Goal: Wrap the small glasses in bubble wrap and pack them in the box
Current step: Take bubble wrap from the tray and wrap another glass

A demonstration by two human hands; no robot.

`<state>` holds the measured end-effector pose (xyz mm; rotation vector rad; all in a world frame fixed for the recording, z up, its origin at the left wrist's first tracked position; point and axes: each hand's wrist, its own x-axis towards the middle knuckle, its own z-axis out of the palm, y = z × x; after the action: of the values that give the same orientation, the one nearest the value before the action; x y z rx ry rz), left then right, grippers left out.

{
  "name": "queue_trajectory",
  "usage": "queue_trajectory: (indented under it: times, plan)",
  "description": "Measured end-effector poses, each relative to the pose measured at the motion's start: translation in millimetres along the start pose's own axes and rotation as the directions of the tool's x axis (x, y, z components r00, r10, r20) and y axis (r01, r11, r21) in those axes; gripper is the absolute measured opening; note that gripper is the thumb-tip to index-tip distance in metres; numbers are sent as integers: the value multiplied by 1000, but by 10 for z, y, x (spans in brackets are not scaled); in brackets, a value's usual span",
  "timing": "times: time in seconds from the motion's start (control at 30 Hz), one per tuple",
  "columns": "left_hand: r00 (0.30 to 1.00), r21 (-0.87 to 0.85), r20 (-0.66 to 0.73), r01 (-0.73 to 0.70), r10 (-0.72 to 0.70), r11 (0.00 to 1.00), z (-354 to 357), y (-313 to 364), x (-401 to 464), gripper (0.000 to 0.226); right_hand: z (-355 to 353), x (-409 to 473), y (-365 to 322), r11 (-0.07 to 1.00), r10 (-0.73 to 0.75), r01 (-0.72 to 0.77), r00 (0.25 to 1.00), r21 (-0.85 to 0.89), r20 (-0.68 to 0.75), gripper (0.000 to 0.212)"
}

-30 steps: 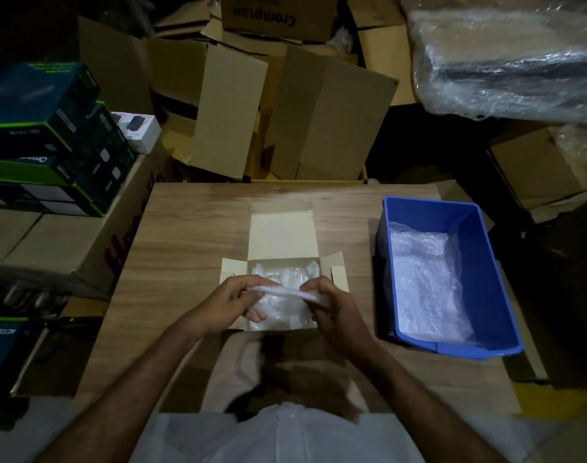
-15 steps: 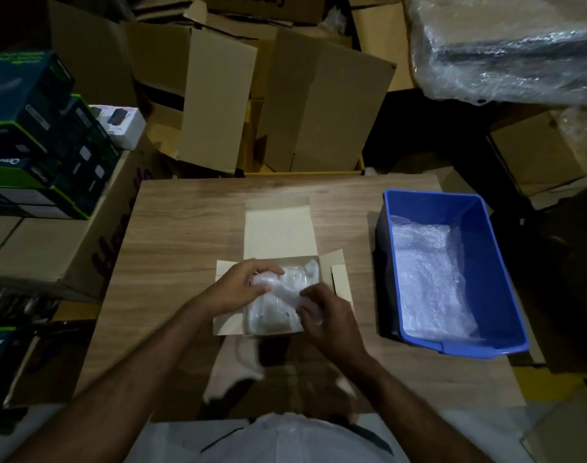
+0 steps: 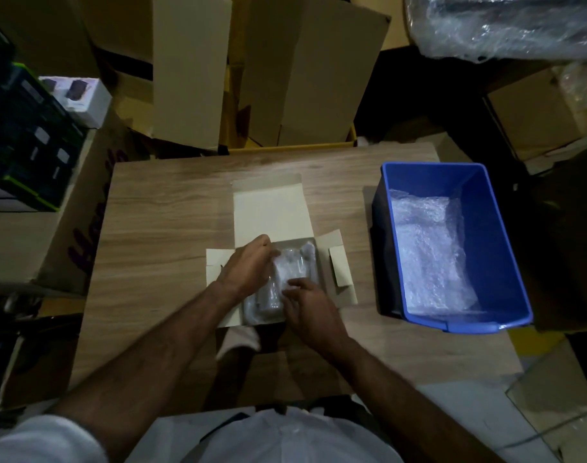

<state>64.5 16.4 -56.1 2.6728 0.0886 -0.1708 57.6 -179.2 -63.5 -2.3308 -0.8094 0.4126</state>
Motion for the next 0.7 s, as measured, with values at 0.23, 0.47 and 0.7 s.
queue_trajectory:
  times: [0.23, 0.47, 0.7]
  plan:
    - [987, -40, 121, -100, 104, 994, -99, -126, -126, 40, 54, 55, -19, 992, 115, -114, 993, 54, 0, 18]
    - [914, 302, 405, -129, -4, 945, -248, -24, -3, 65, 57, 17, -77, 986, 143, -152, 982, 75, 123, 18]
    - [852, 467, 514, -176, -104, 867, -212, 90, 118, 72, 120, -25, -130, 983, 181, -176, 974, -49, 137, 28]
